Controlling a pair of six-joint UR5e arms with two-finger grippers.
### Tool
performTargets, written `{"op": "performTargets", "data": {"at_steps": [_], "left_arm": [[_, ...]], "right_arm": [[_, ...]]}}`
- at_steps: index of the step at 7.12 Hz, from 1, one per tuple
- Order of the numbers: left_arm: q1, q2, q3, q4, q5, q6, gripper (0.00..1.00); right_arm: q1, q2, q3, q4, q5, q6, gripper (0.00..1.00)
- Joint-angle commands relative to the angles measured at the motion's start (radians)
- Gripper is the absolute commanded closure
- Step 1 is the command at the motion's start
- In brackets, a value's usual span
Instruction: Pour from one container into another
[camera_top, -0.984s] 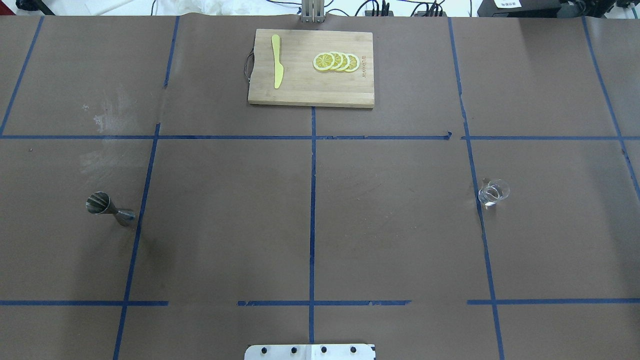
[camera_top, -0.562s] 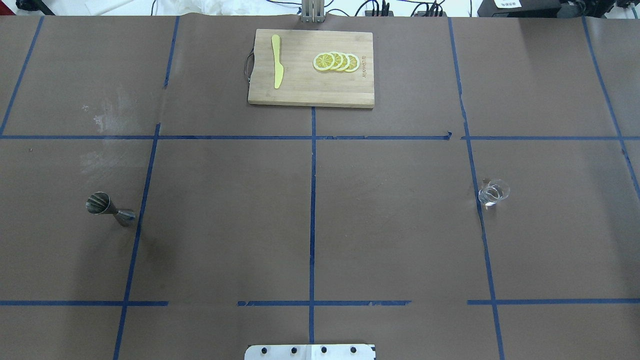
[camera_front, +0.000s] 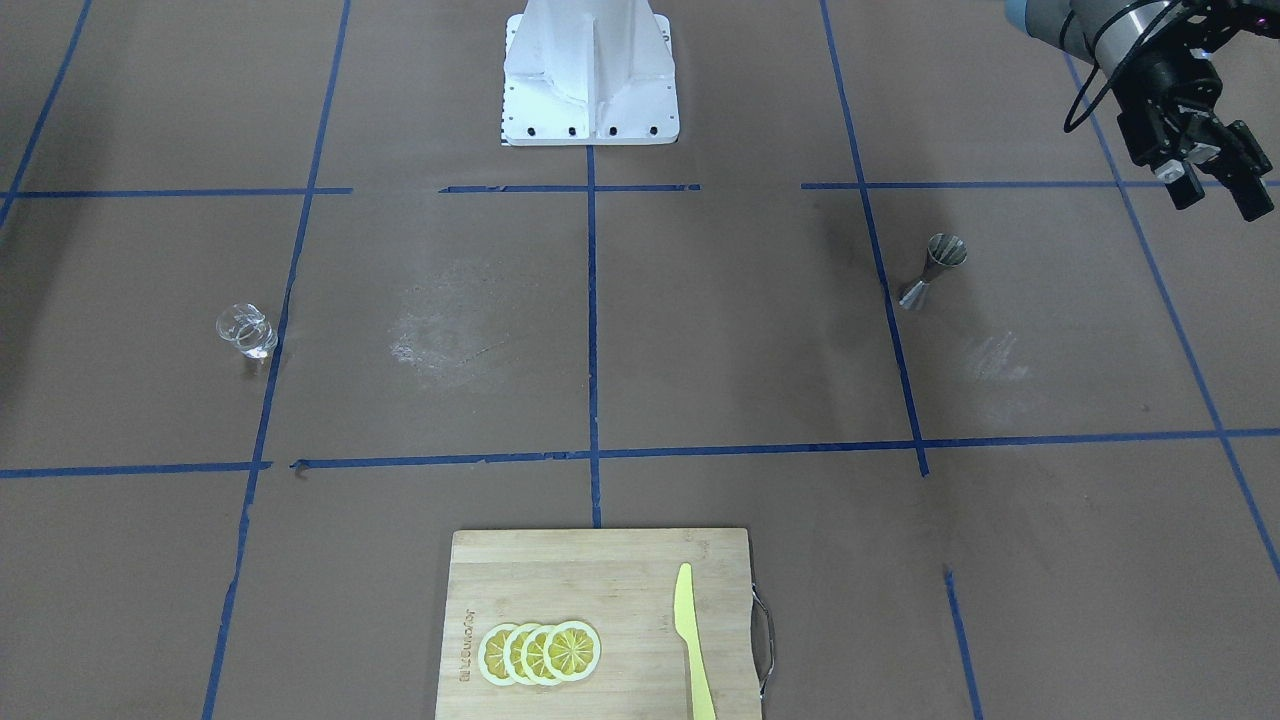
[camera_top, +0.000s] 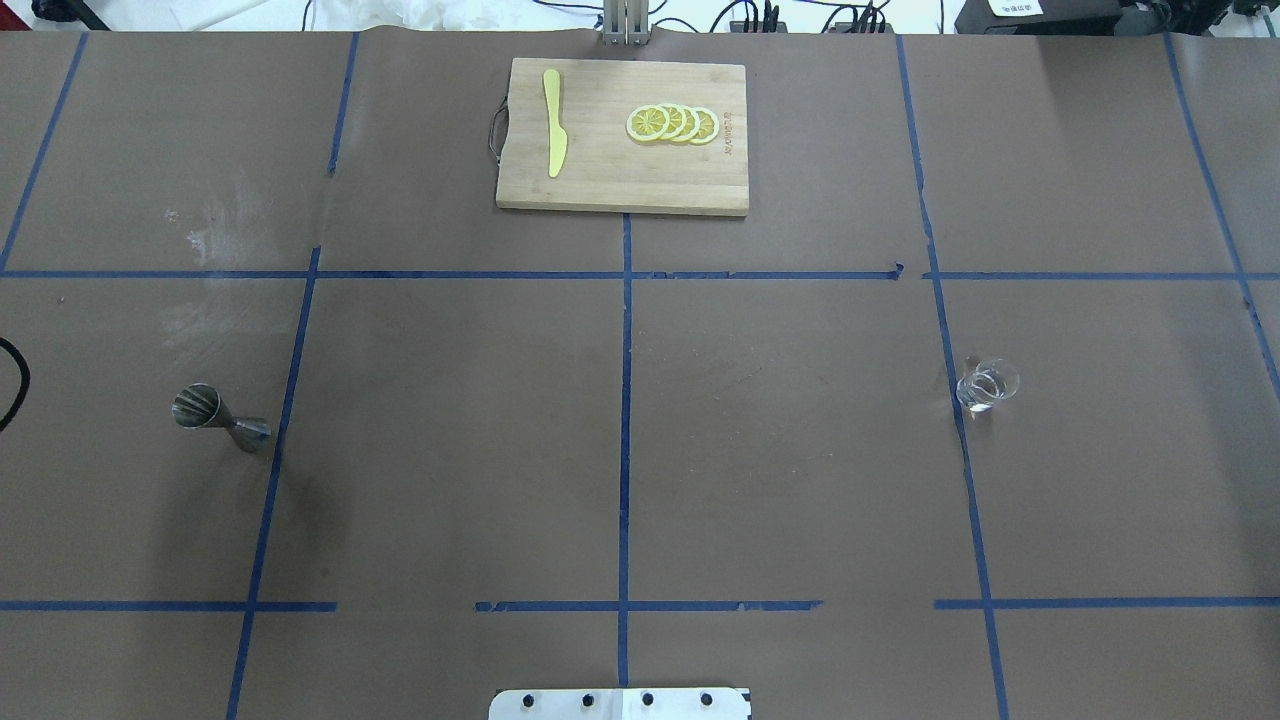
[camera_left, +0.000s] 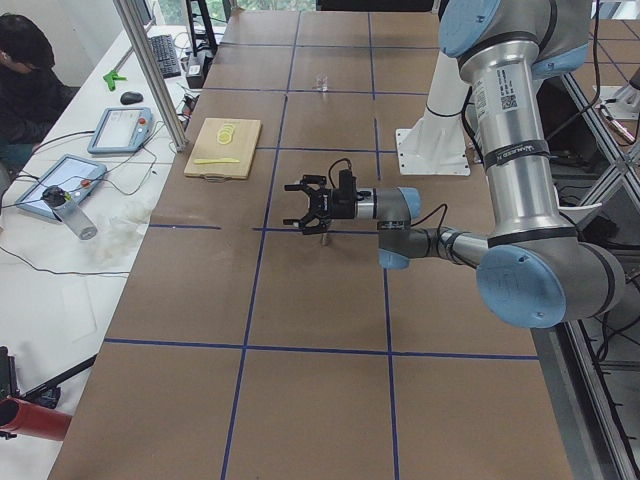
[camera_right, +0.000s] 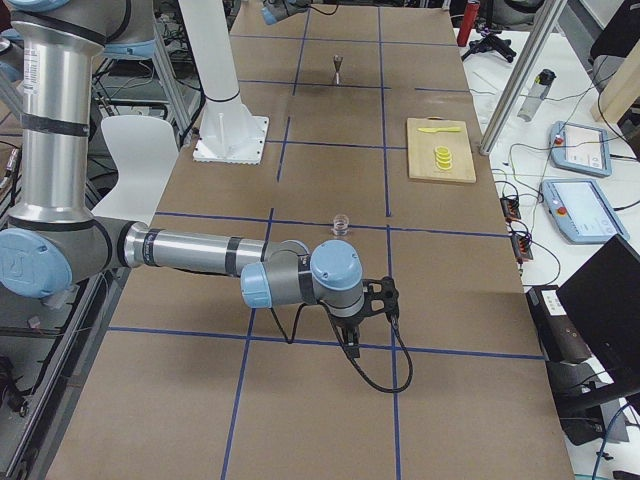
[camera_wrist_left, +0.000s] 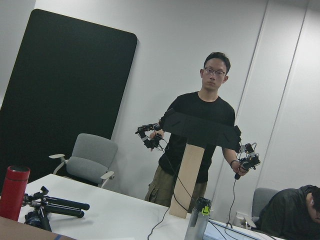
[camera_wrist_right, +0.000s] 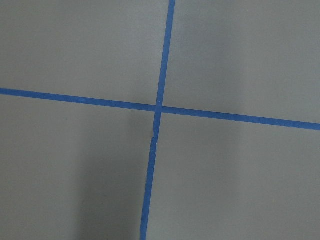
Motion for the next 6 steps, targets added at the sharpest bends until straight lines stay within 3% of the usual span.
{"op": "performTargets", "data": {"at_steps": [1, 6], "left_arm": [[0.083, 0.001, 0.005, -0.006, -0.014, 0.132, 0.00], [0.264, -0.033, 0.085, 0.003, -0.033, 0.168, 0.00]], "right_arm": [[0.000, -0.001, -0.003, 0.000, 0.001, -0.001, 0.00], [0.002, -0.006, -0.007, 0.000, 0.001, -0.001, 0.00]]}}
